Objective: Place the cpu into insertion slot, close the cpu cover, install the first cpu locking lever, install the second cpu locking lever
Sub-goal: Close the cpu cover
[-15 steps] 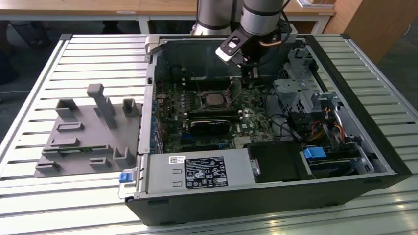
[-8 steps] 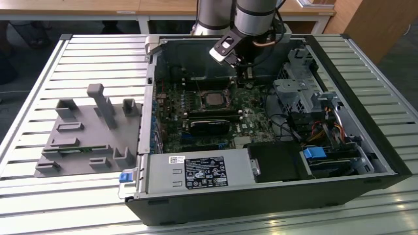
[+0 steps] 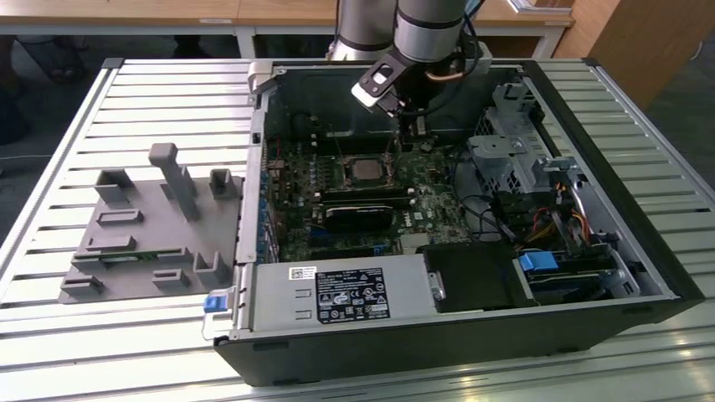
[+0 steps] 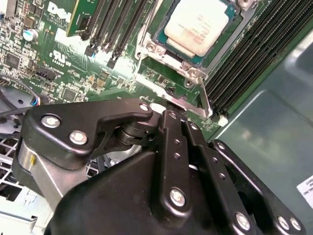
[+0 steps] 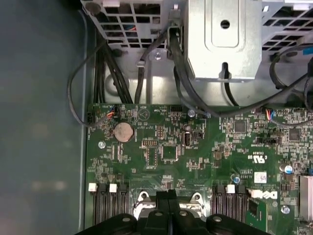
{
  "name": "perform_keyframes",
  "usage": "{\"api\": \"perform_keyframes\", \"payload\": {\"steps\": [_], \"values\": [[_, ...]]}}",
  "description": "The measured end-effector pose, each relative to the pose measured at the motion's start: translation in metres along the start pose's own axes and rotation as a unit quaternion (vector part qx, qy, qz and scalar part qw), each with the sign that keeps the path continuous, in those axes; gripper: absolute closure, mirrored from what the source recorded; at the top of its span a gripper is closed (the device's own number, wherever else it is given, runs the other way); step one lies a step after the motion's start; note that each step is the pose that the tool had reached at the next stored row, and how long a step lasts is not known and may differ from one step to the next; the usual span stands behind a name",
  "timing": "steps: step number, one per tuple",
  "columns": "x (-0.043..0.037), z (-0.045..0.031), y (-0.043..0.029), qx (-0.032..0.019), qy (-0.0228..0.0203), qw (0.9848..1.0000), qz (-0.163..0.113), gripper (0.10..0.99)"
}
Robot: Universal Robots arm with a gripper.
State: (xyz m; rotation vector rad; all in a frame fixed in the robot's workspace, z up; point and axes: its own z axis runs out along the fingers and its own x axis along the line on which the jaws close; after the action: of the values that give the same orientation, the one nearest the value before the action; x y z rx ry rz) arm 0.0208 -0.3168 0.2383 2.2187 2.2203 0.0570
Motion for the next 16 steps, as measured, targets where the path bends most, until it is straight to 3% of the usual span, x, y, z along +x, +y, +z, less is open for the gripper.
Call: {"api": "perform_keyframes", "payload": {"steps": [16], "values": [[-0.0001, 0.0047, -0.0142, 0.0000, 0.0001, 1.0000, 0.000, 0.980]]}}
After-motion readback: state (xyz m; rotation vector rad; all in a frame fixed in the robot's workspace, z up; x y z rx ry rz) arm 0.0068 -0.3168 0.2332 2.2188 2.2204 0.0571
